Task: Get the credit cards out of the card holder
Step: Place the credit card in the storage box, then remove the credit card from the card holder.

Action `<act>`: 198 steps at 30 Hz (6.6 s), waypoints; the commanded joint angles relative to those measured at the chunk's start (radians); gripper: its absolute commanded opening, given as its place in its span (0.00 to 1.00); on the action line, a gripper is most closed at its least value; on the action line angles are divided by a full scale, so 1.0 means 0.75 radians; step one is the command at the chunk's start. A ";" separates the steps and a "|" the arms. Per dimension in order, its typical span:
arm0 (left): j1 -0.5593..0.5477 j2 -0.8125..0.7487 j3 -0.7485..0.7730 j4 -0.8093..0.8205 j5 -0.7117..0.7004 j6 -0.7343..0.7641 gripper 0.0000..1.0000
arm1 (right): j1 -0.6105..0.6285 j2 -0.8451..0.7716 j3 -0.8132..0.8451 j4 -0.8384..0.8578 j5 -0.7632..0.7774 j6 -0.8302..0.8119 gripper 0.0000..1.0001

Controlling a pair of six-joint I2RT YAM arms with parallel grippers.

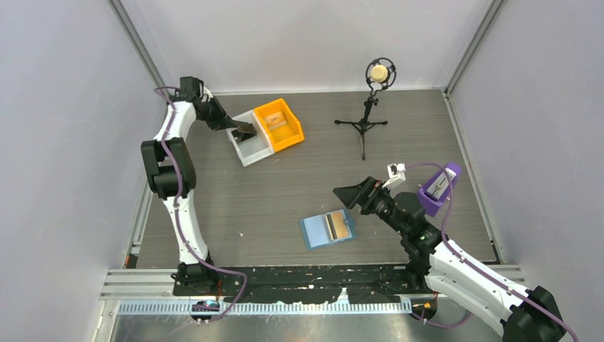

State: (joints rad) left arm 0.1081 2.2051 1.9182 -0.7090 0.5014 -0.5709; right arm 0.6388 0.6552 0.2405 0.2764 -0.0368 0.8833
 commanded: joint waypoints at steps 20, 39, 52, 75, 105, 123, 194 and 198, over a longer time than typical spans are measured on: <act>0.012 -0.021 0.033 0.054 -0.040 -0.034 0.19 | 0.001 -0.047 0.079 -0.037 0.045 -0.075 0.95; 0.026 -0.221 0.069 -0.127 -0.076 -0.019 0.40 | 0.000 -0.031 0.221 -0.347 0.002 -0.199 0.98; -0.245 -1.027 -0.860 0.151 -0.029 -0.022 0.43 | 0.001 0.189 0.326 -0.651 -0.140 -0.460 0.83; -1.081 -1.491 -1.691 0.796 -0.213 -0.402 0.43 | 0.028 0.417 0.216 -0.453 -0.320 -0.366 0.51; -1.320 -1.075 -1.660 1.015 -0.442 -0.563 0.42 | 0.059 0.423 0.098 -0.466 -0.199 -0.369 0.52; -1.355 -0.969 -1.644 1.097 -0.428 -0.571 0.41 | 0.144 0.525 0.026 -0.262 -0.168 -0.261 0.47; -1.326 -0.871 -1.740 1.381 -0.275 -0.647 0.00 | 0.141 0.325 0.021 -0.228 -0.117 -0.209 0.28; -1.325 -0.876 -1.753 1.376 -0.289 -0.646 0.00 | 0.141 0.394 0.006 -0.167 -0.123 -0.188 0.26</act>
State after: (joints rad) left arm -0.8890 1.5665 0.6048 0.3164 0.2882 -1.0809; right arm 0.7406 0.9169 0.2234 0.0917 -0.1326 0.7334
